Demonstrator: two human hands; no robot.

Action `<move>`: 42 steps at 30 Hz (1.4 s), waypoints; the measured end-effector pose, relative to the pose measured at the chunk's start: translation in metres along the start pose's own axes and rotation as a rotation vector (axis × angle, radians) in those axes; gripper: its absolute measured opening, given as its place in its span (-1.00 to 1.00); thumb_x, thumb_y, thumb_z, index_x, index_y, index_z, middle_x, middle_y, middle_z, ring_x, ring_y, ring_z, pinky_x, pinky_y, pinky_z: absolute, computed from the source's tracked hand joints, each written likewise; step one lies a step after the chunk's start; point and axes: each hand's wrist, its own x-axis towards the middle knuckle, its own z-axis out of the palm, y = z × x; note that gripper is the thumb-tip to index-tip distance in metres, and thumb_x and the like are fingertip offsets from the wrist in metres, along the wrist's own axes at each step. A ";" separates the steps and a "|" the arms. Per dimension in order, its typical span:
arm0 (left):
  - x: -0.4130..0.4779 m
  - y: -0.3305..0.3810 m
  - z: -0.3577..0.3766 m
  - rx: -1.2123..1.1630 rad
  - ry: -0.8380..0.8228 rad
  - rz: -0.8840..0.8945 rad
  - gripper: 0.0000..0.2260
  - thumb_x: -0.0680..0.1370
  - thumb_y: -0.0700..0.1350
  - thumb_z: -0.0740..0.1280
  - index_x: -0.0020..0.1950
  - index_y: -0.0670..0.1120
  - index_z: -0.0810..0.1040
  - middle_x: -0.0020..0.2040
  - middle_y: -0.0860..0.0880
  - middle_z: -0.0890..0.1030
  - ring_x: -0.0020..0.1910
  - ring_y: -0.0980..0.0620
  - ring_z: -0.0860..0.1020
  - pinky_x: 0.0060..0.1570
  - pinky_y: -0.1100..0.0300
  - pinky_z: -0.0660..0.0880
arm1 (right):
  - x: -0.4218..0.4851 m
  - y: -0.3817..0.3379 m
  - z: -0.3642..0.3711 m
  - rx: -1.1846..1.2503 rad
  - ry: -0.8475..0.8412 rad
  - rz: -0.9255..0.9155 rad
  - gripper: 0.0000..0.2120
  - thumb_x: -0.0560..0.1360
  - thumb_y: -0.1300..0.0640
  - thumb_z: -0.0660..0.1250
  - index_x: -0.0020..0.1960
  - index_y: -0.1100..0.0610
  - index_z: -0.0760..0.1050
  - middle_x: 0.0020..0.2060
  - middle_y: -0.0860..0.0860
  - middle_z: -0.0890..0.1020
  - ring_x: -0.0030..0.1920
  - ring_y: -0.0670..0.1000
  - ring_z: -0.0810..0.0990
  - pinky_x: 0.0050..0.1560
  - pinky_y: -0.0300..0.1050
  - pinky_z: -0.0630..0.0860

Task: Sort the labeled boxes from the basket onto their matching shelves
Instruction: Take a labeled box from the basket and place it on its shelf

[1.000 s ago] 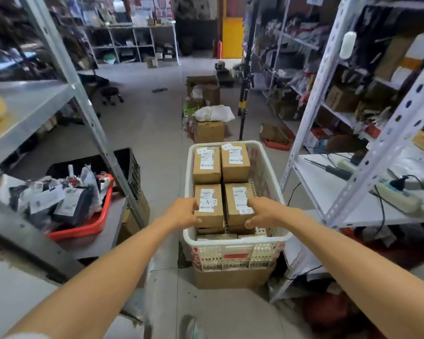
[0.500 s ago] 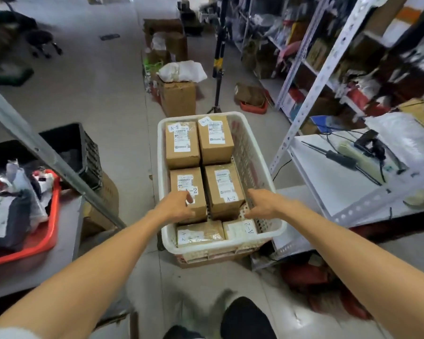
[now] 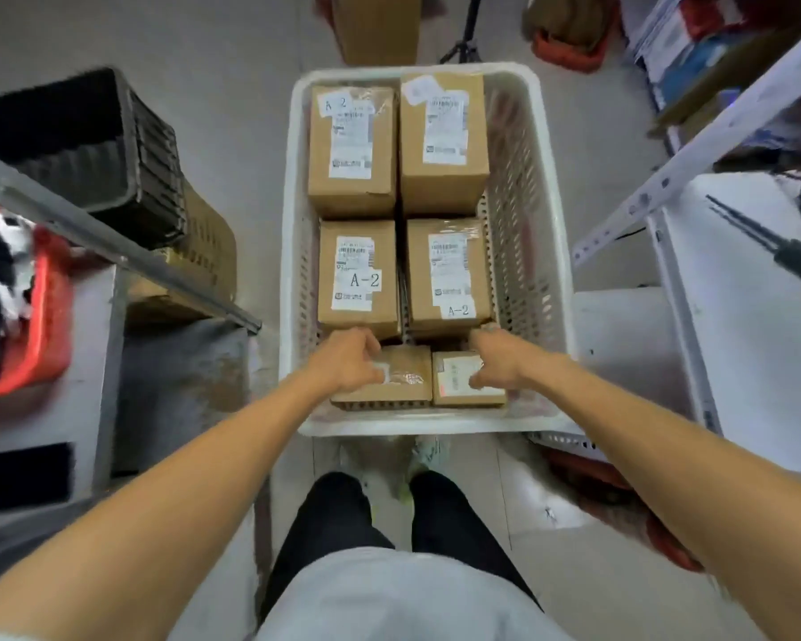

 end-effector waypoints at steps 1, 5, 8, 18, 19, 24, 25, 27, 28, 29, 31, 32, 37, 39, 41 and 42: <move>0.008 -0.002 0.010 0.029 -0.015 -0.010 -0.62 0.45 -0.07 0.43 0.24 -0.08 0.48 0.14 -0.04 0.54 0.11 -0.01 0.51 0.11 0.08 0.47 | 0.010 0.004 0.011 -0.014 -0.022 0.003 -0.54 0.46 0.05 0.41 0.26 0.20 0.34 0.18 0.12 0.48 -0.06 0.08 0.52 -0.18 -0.10 0.50; 0.048 -0.018 0.046 0.089 -0.121 -0.069 -0.61 0.46 -0.05 0.38 0.26 -0.08 0.46 0.16 -0.09 0.56 0.13 -0.08 0.52 0.10 0.04 0.49 | 0.052 0.019 0.063 -0.070 -0.093 0.013 -0.53 0.46 0.12 0.37 0.29 0.25 0.32 0.18 0.20 0.47 0.15 0.18 0.48 -0.04 -0.06 0.42; 0.079 -0.029 0.068 0.082 -0.177 -0.082 -0.60 0.46 -0.02 0.38 0.27 -0.07 0.46 0.14 -0.08 0.56 0.11 -0.08 0.52 0.07 0.08 0.49 | 0.085 0.031 0.092 -0.152 -0.089 0.025 -0.48 0.47 0.16 0.35 0.34 0.27 0.26 0.23 0.23 0.40 0.23 0.22 0.40 0.05 0.04 0.43; 0.135 -0.049 0.117 0.029 -0.246 -0.109 -0.75 0.46 -0.11 0.39 0.11 0.00 0.48 0.06 -0.05 0.58 0.06 -0.06 0.54 0.09 0.04 0.51 | 0.164 0.049 0.145 -0.542 -0.063 0.003 -0.07 0.45 -0.04 0.39 0.51 0.33 -0.11 0.42 0.28 0.19 0.41 0.29 0.21 0.32 0.30 0.28; 0.136 -0.050 0.118 0.025 -0.264 -0.109 -0.77 0.45 -0.12 0.39 0.09 0.01 0.48 0.04 -0.05 0.58 0.05 -0.06 0.54 0.09 0.02 0.51 | 0.168 0.048 0.146 -0.563 -0.063 0.003 -0.02 0.42 -0.11 0.41 0.51 0.32 -0.11 0.43 0.27 0.20 0.41 0.29 0.22 0.32 0.34 0.27; 0.137 -0.056 0.113 0.028 -0.273 -0.115 -0.67 0.43 -0.01 0.44 0.16 0.01 0.50 0.03 0.01 0.59 -0.01 0.00 0.55 0.02 0.11 0.49 | 0.176 0.045 0.138 -0.680 -0.067 -0.059 0.20 0.23 -0.32 0.48 0.50 0.33 -0.07 0.32 0.28 0.33 0.27 0.28 0.39 0.14 0.36 0.46; 0.137 -0.057 0.110 0.028 -0.273 -0.114 -0.66 0.43 0.00 0.44 0.17 0.01 0.50 0.04 0.00 0.59 -0.01 -0.01 0.55 0.04 0.10 0.50 | 0.173 0.045 0.135 -0.690 -0.060 -0.062 0.19 0.22 -0.33 0.47 0.48 0.33 -0.03 0.29 0.28 0.36 0.23 0.27 0.42 0.10 0.33 0.49; 0.135 -0.056 0.099 0.002 -0.282 -0.120 -0.65 0.42 0.02 0.43 0.17 0.02 0.49 0.07 -0.02 0.58 0.02 -0.03 0.55 0.08 0.03 0.53 | 0.165 0.046 0.127 -0.691 -0.056 -0.057 0.16 0.20 -0.36 0.45 0.46 0.33 0.02 0.25 0.26 0.39 0.18 0.25 0.45 0.04 0.26 0.54; 0.133 -0.055 0.093 -0.016 -0.283 -0.120 -0.64 0.41 0.03 0.43 0.17 0.02 0.49 0.08 -0.02 0.57 0.03 -0.05 0.55 0.09 0.00 0.53 | 0.159 0.047 0.122 -0.686 -0.054 -0.054 0.15 0.21 -0.38 0.43 0.45 0.33 0.04 0.24 0.26 0.40 0.16 0.24 0.46 0.01 0.23 0.56; 0.131 -0.054 0.087 -0.029 -0.278 -0.115 -0.64 0.41 0.03 0.43 0.17 0.02 0.49 0.09 -0.02 0.57 0.04 -0.05 0.55 0.10 -0.01 0.53 | 0.152 0.048 0.116 -0.677 -0.047 -0.056 0.13 0.21 -0.39 0.40 0.44 0.32 0.05 0.23 0.25 0.40 0.15 0.24 0.46 -0.02 0.19 0.57; 0.123 -0.050 0.075 -0.047 -0.257 -0.103 -0.66 0.41 0.01 0.42 0.15 0.02 0.49 0.08 -0.03 0.56 0.03 -0.03 0.55 0.10 0.00 0.53 | 0.134 0.047 0.104 -0.641 -0.035 -0.069 0.11 0.21 -0.41 0.37 0.43 0.32 0.06 0.21 0.24 0.41 0.12 0.21 0.46 -0.08 0.12 0.58; 0.119 -0.047 0.069 -0.052 -0.249 -0.095 -0.67 0.41 0.00 0.43 0.14 0.02 0.49 0.08 -0.03 0.56 0.03 -0.02 0.54 0.10 0.02 0.52 | 0.124 0.046 0.096 -0.623 -0.025 -0.070 0.12 0.21 -0.42 0.36 0.43 0.31 0.05 0.21 0.23 0.41 0.11 0.19 0.46 -0.12 0.08 0.58; 0.093 -0.031 0.040 0.027 -0.292 -0.022 -0.62 0.43 0.02 0.42 0.22 0.00 0.48 0.13 -0.02 0.56 0.11 -0.02 0.52 0.16 0.03 0.48 | 0.062 0.029 0.057 -0.590 0.087 -0.078 0.12 0.17 -0.49 0.29 0.38 0.30 0.10 0.13 0.14 0.44 0.01 0.10 0.43 -0.41 -0.09 0.29; 0.081 -0.024 0.022 0.056 -0.310 0.016 -0.58 0.42 0.04 0.44 0.23 0.00 0.48 0.13 -0.01 0.56 0.12 -0.02 0.51 0.16 0.03 0.48 | 0.039 0.017 0.037 -0.584 0.163 -0.104 0.12 0.15 -0.52 0.24 0.37 0.30 0.12 0.08 0.13 0.46 -0.02 0.11 0.44 -0.44 -0.10 0.28; 0.068 -0.015 0.002 0.044 -0.303 0.047 -0.55 0.40 0.04 0.47 0.24 -0.01 0.47 0.08 0.01 0.55 0.08 -0.01 0.52 0.13 0.08 0.48 | 0.020 0.004 0.015 -0.526 0.260 -0.120 0.10 0.16 -0.54 0.20 0.36 0.28 0.13 0.05 0.11 0.47 -0.04 0.10 0.47 -0.43 -0.09 0.39; 0.062 -0.010 -0.009 0.024 -0.281 0.062 -0.56 0.40 0.04 0.47 0.23 -0.02 0.48 0.04 0.02 0.55 0.07 -0.01 0.53 0.11 0.09 0.49 | 0.013 -0.004 0.003 -0.471 0.321 -0.112 0.09 0.15 -0.55 0.19 0.34 0.26 0.15 0.04 0.09 0.47 -0.04 0.10 0.48 -0.39 -0.06 0.47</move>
